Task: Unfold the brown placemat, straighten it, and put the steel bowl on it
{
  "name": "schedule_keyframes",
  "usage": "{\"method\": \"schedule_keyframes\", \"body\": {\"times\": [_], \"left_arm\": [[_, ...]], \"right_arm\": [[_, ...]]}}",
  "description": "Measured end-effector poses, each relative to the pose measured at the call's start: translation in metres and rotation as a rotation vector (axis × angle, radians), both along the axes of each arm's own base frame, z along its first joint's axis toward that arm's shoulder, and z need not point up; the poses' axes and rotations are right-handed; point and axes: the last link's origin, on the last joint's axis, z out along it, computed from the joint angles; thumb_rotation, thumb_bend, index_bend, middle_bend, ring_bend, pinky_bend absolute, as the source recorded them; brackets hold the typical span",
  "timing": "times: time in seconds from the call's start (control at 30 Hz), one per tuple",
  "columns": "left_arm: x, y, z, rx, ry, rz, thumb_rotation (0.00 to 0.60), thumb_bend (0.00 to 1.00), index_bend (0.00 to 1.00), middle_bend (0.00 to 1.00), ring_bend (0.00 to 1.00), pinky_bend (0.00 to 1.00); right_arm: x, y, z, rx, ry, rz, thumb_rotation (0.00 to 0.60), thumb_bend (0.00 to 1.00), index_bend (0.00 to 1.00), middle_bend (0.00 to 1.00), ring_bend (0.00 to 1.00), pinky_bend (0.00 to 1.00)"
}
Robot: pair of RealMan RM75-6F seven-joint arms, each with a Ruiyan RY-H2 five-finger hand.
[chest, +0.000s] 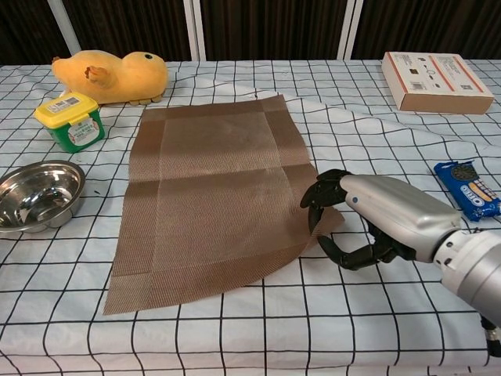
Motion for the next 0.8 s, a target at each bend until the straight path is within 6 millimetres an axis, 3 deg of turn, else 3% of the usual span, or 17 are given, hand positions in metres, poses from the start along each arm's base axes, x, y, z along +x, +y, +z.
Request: {"method": "schedule_keyframes", "body": {"times": [0.17,0.4,0.8], "left_arm": [[0.0,0.0,0.0,-0.001,0.0,-0.001,0.6,0.04,0.05,0.05,0.0,0.04],[0.001,0.0,-0.001,-0.004,-0.001,-0.003,0.6,0.04,0.05,0.05,0.0,0.04],[0.001,0.0,-0.003,-0.015,0.005,-0.004,0.6,0.04,0.05,0.05,0.0,0.04]], "right_arm": [[-0.005,0.001,0.009,-0.013,0.015,0.005,0.6,0.51,0.57,0.23,0.07,0.16],[-0.022,-0.005,0.036,-0.059,0.063,-0.016,0.6,0.51,0.57,0.23,0.07,0.16],[-0.075,-0.057,0.107,-0.181,0.176,-0.199,0.6,0.51,0.57,0.23,0.07,0.16]]}}
